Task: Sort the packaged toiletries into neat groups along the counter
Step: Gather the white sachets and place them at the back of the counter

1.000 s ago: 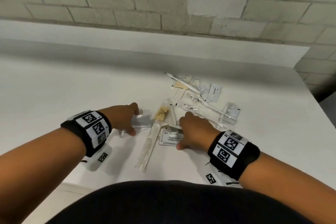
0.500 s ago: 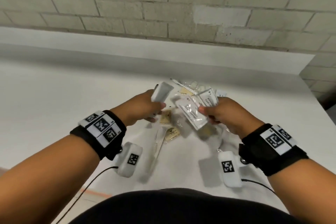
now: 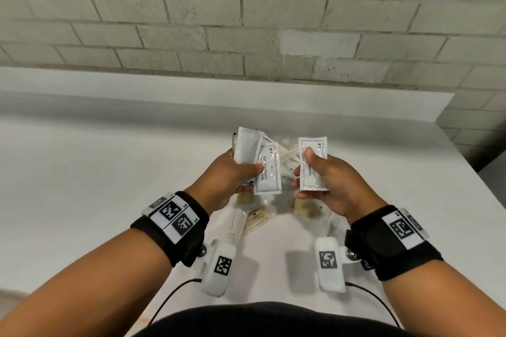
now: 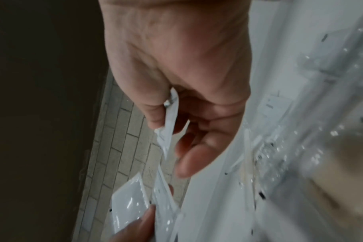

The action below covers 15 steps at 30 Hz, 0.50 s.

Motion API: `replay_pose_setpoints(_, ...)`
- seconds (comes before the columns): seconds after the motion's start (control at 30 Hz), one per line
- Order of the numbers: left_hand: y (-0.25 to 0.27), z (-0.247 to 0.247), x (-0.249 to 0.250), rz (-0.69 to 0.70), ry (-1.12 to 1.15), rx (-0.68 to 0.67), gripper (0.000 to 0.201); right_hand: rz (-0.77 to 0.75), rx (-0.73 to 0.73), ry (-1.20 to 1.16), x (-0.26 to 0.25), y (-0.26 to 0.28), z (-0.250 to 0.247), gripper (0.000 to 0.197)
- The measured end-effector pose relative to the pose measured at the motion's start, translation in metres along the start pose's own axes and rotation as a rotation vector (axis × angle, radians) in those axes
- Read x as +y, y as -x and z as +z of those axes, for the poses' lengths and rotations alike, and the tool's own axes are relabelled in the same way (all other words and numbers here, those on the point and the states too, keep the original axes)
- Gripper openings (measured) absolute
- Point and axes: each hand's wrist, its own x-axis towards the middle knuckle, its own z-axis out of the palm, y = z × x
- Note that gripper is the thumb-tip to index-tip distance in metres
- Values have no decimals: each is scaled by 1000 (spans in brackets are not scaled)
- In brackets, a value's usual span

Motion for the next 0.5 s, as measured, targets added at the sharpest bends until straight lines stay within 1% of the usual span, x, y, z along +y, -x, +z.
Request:
replay_pose_setpoints(0.03, 0, 0, 0, -4, 10, 7, 27, 10, -28, -1, -2, 1, -2, 30)
replay_pose_setpoints(0.1, -2, 1, -1, -12, 34, 16, 30, 34, -111, 1, -5, 3, -3, 27)
replay_pose_setpoints(0.13, -2, 1, -2, -17, 45, 20, 32, 53, -154, 14, -6, 4, -3, 30)
replay_pose_setpoints(0.2, -4, 0, -2, -28, 67, 28, 36, 78, -205, 103, -7, 4, -6, 44)
replay_pose_setpoints(0.23, -4, -1, -2, -32, 72, 29, 37, 73, -208, 165, -9, 3, -9, 49)
replay_pose_setpoints(0.3, -5, -4, -1, -31, 70, 22, 37, 58, -191, 238, -13, 1, -12, 50)
replay_pose_setpoints(0.43, -10, -9, -2, -20, 75, 13, 35, 47, -154, 235, -14, -2, -14, 36)
replay_pose_setpoints(0.5, -12, -9, -1, -13, 86, 13, 33, 33, -153, 245, -13, -3, -13, 36)
